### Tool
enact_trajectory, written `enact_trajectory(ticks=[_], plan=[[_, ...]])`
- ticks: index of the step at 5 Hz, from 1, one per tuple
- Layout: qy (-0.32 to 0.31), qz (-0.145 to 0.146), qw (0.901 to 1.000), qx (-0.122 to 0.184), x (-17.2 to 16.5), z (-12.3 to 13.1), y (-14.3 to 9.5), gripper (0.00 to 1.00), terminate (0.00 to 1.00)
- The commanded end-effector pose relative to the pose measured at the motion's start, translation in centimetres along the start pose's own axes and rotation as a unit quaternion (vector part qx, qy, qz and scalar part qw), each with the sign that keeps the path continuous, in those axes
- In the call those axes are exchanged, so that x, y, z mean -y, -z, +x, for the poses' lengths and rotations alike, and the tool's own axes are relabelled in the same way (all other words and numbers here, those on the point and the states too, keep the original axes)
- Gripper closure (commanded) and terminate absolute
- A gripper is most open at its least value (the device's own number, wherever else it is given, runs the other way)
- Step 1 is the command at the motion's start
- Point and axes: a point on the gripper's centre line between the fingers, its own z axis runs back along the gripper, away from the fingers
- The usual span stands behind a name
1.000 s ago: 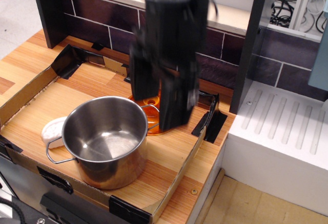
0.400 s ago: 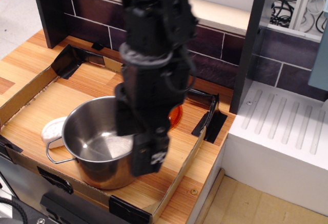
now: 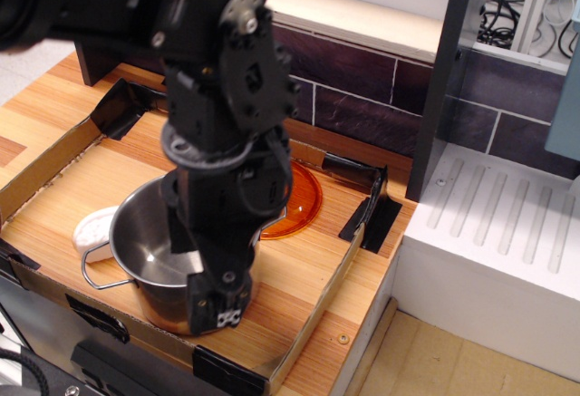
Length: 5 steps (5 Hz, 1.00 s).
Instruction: Topple metal pot
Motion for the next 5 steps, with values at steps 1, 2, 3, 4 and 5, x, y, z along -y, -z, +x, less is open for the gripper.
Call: enact_trajectory(ticks=[1,2,3,4,5], plan=[[-0.015,0.027,0.9994,0.014,-1.0,-1.1,1.0,0.0,0.0],[-0.019,0.031,0.9993,0.012,-0.9,-0.6,1.4,0.0,0.0],[-0.031,0.043,0.9982,0.027,-0.9,-0.1,1.2,1.0,0.0],[-0.033,0.052,0.9978,0.024,-1.0,0.1,1.4,1.0,0.0],[-0.036,0.049,0.9979,0.024,-1.1,0.0,1.3,1.0,0.0]])
